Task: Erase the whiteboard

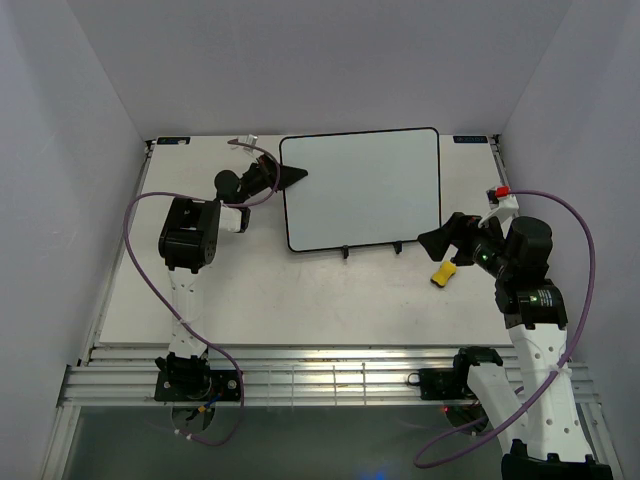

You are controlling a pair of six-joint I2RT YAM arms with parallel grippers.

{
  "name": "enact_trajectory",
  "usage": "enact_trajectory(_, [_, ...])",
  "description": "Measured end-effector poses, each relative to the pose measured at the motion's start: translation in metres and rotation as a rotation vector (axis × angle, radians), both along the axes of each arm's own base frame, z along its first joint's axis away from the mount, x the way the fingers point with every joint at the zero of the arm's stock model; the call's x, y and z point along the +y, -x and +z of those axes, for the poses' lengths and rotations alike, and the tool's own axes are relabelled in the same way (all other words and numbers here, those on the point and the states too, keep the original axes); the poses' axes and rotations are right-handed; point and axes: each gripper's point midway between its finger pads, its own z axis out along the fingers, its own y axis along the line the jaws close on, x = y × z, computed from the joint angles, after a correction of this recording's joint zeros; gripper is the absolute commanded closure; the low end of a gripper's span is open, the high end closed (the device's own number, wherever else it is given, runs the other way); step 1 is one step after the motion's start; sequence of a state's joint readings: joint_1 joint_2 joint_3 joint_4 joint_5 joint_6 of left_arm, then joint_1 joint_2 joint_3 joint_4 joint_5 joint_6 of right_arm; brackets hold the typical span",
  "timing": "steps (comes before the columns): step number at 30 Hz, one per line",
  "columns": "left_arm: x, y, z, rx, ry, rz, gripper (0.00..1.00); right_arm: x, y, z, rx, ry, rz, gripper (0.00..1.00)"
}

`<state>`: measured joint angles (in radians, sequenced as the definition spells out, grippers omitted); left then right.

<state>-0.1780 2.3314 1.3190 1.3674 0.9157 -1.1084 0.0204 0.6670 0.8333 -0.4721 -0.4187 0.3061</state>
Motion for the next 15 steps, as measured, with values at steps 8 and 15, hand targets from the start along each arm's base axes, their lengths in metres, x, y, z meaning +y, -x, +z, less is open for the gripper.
enact_trajectory(8, [-0.003,0.016,-0.044,-0.111,-0.127,-0.026,0.51,0.001,0.0,-0.006,0.011,-0.001,0.004,0.1])
enact_trajectory(15, [-0.009,0.032,-0.061,-0.162,-0.177,-0.074,0.18,0.001,0.0,-0.006,0.012,-0.001,0.005,0.1])
